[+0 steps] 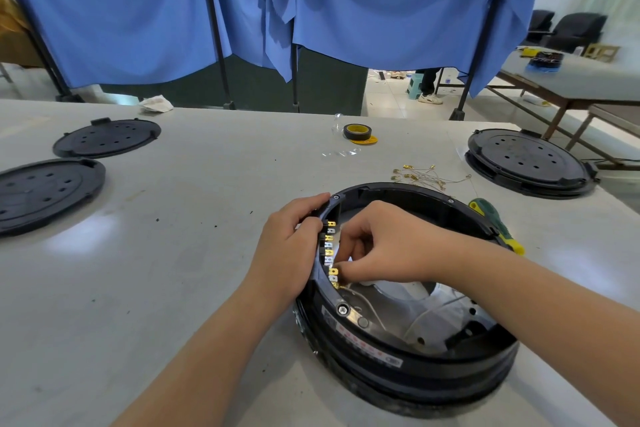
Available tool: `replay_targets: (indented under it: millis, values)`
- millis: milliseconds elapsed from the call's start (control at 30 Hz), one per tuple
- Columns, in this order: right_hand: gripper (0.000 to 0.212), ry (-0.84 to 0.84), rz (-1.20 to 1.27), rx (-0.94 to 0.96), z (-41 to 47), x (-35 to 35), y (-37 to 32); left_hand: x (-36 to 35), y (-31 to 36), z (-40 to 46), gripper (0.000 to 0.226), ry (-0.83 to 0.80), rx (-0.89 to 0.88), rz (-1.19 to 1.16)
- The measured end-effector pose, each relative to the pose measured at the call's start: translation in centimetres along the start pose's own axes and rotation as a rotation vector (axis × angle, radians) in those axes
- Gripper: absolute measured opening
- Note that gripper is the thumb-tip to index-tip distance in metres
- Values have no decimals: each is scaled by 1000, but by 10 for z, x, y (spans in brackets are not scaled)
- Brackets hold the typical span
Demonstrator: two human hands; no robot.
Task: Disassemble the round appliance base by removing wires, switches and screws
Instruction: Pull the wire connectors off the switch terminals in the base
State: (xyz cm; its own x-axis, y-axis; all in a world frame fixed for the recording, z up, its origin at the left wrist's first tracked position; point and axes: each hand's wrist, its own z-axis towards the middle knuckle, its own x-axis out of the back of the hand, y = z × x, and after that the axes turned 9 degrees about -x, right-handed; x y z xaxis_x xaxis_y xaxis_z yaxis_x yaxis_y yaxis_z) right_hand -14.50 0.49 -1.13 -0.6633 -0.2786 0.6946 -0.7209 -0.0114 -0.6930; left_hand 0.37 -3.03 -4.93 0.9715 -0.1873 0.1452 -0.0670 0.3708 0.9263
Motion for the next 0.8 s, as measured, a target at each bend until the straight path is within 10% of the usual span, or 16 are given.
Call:
replay_targets:
  millis: [800]
  values:
    - [16,190,-449,167,-25,-15,-10,-1,1,1,43,16,-2,42]
